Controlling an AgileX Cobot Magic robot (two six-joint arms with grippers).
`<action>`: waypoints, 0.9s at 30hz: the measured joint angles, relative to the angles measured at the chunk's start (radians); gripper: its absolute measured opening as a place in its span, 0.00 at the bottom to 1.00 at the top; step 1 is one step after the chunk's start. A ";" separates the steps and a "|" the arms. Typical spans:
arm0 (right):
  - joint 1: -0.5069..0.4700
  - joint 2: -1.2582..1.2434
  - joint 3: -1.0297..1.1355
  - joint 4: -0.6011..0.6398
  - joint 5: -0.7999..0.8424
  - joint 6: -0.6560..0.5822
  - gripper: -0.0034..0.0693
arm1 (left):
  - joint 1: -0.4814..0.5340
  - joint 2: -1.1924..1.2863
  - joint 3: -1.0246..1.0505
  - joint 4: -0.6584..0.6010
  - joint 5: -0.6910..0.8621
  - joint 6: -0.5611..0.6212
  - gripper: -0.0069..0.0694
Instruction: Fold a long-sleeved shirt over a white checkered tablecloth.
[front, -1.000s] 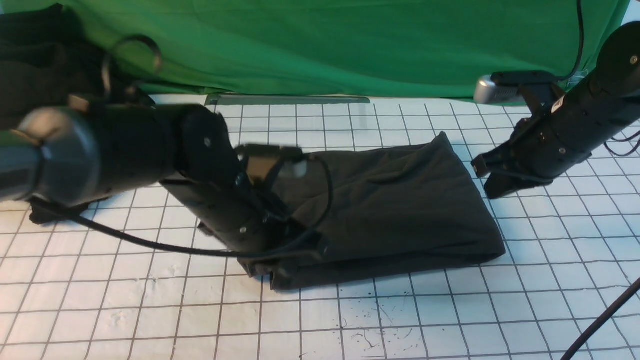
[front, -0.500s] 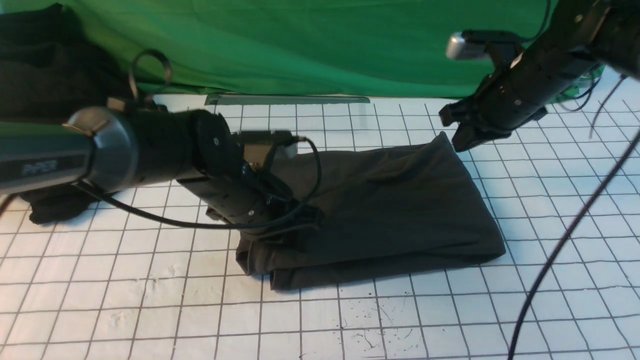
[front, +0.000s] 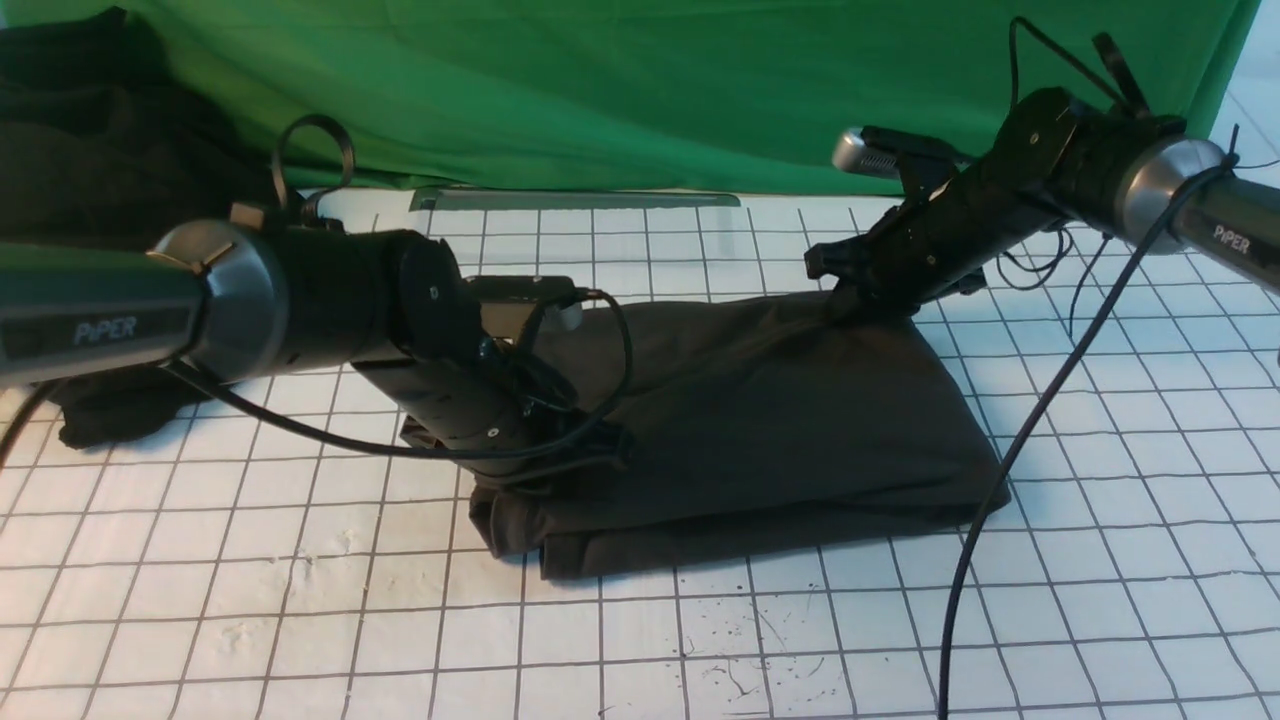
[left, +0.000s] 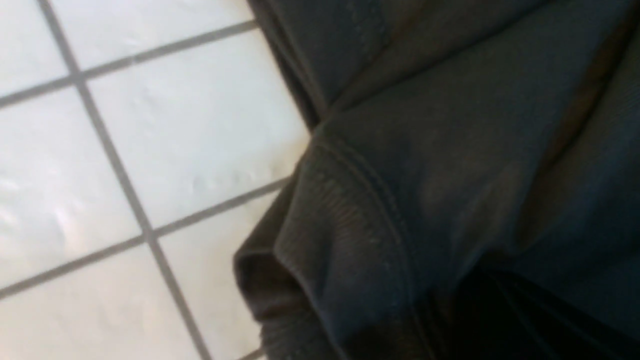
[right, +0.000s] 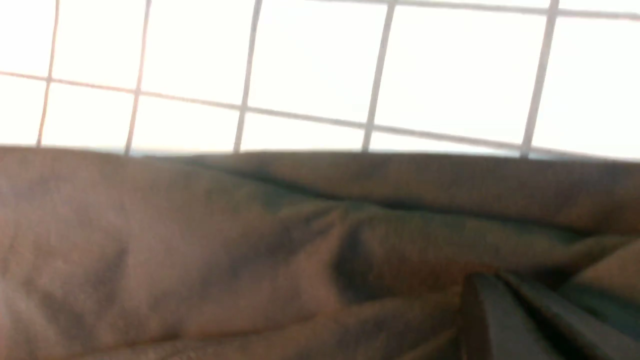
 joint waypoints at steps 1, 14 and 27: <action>-0.002 0.000 -0.013 0.000 0.012 -0.001 0.05 | 0.001 0.000 -0.001 0.005 0.011 0.000 0.09; -0.076 -0.307 -0.175 -0.120 0.386 -0.027 0.05 | 0.003 -0.258 0.001 0.016 0.151 -0.004 0.09; -0.121 -1.211 0.407 -0.183 0.048 -0.097 0.05 | 0.003 -0.970 0.024 0.022 0.225 -0.005 0.09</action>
